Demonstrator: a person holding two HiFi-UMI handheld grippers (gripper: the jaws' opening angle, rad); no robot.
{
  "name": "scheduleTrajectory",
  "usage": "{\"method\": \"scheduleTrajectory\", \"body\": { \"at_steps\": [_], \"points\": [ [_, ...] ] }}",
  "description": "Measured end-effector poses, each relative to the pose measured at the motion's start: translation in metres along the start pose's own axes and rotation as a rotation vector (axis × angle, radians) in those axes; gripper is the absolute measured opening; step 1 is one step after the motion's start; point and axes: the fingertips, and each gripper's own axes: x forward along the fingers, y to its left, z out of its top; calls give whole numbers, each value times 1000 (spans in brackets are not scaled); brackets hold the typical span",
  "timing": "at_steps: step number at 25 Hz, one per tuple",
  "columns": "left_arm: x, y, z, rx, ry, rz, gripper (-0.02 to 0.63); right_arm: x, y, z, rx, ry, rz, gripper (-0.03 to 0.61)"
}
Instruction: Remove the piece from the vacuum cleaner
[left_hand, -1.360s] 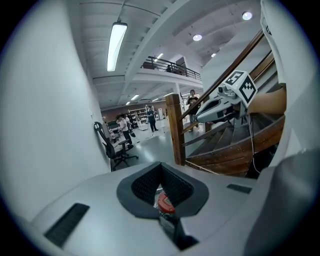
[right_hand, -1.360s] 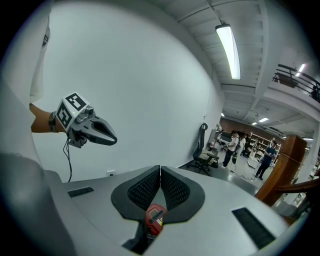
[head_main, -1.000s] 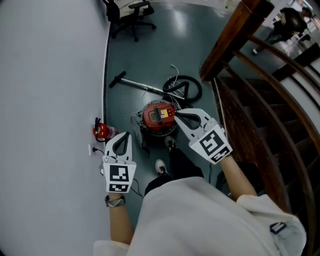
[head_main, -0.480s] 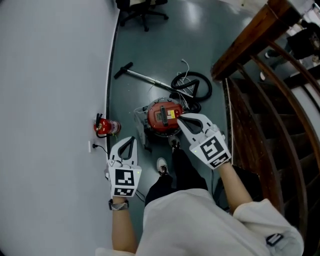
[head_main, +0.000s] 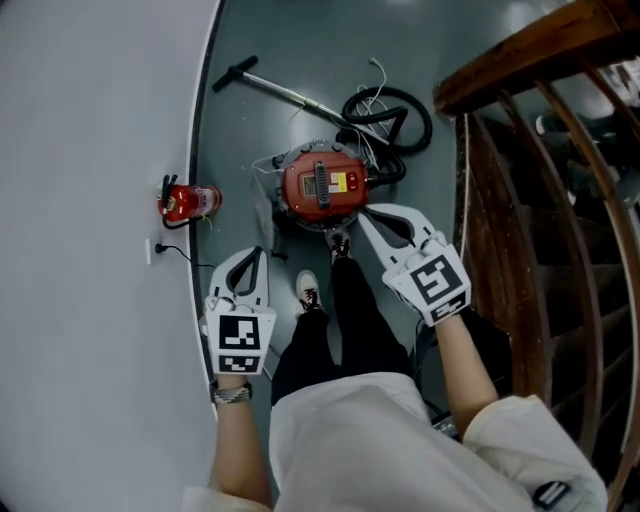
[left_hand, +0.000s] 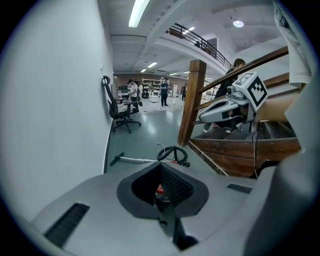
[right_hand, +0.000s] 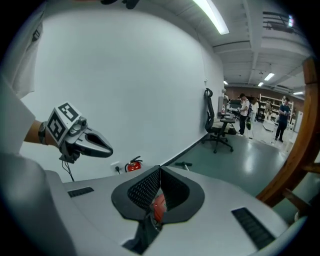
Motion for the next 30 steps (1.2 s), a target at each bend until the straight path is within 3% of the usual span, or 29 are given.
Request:
{"method": "scheduleTrajectory", "body": {
  "at_steps": [5, 17, 25, 30],
  "points": [
    [41, 8, -31, -57, 50, 22, -2, 26, -8, -19, 86, 7, 15, 29],
    [119, 18, -74, -159, 88, 13, -2, 106, -21, -88, 100, 126, 81, 29],
    [163, 44, -134, -233, 164, 49, -2, 153, -38, -130, 123, 182, 54, 31],
    [187, 56, -151, -285, 146, 96, 0, 176, -44, -160, 157, 234, 70, 32]
  ]
}}
